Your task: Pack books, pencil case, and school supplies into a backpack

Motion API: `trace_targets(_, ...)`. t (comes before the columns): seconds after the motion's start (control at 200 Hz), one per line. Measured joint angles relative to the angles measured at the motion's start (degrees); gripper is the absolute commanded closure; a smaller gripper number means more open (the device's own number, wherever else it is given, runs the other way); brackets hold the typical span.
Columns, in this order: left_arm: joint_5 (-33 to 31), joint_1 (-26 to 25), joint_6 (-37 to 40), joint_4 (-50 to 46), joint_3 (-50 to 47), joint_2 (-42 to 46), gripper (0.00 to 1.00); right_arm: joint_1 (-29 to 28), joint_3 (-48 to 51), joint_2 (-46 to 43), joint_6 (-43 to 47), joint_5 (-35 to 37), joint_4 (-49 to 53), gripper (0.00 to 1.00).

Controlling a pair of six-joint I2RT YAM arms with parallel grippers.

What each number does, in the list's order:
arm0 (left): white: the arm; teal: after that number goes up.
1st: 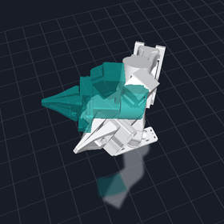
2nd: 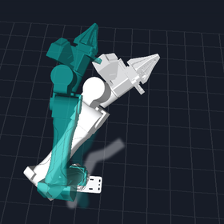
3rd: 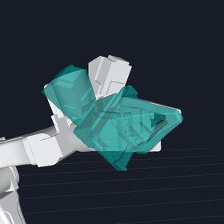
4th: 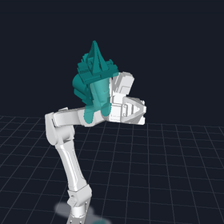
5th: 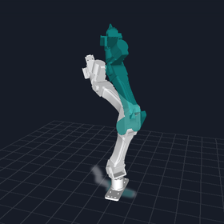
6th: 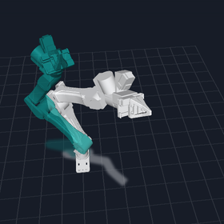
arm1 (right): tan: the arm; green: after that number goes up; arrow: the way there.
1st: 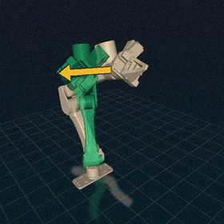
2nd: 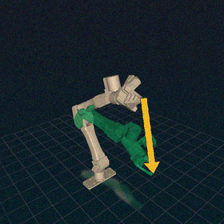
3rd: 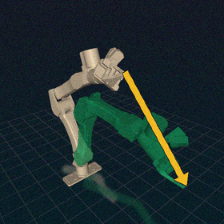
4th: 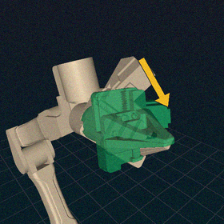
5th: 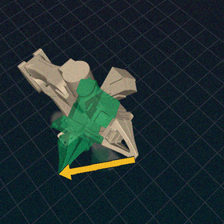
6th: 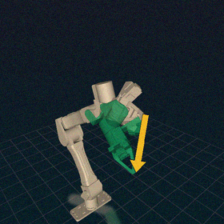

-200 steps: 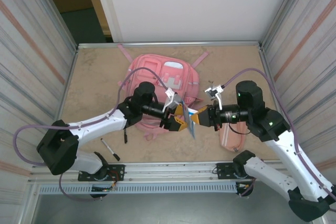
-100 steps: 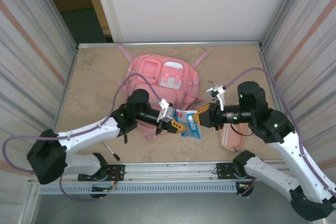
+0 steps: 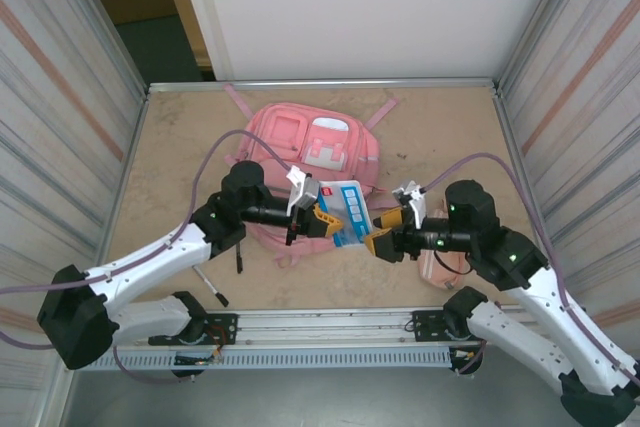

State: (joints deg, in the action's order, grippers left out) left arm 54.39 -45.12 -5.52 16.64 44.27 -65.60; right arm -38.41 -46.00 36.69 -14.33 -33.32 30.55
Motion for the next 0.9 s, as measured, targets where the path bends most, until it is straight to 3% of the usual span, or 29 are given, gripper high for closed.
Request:
trace_targets(0.055,1.5,-0.4,-0.9,-0.2,1.0,-0.6,0.98,-0.6,0.3,0.9,0.0,0.1,-1.5,0.46)
trace_targets(0.15,2.2,-1.2,-1.7,-0.9,2.0,-1.2,0.98,-1.1,0.0,3.5,0.1,-2.6,-4.6,0.85)
trace_targets(0.195,2.0,-1.0,-2.2,-1.7,2.3,-1.5,0.91,-1.6,0.0,4.5,0.0,-4.2,-5.9,1.00)
trace_targets(0.336,1.2,-0.3,-3.6,-4.4,2.8,-1.7,0.65,-1.6,-0.4,6.0,0.3,-5.7,-6.7,1.00)
trace_targets(0.531,-5.2,2.4,0.3,-12.6,3.8,1.6,0.43,-0.9,-0.4,3.6,-1.6,0.0,-6.5,1.00)
trace_targets(0.707,-17.0,2.7,15.1,-28.2,10.4,3.2,0.38,1.8,0.6,-0.5,-6.3,13.7,-4.3,1.00)
trace_targets(0.897,-30.9,2.8,28.2,-43.7,17.8,-4.2,0.36,9.3,2.5,0.9,-12.4,25.2,3.6,1.00)
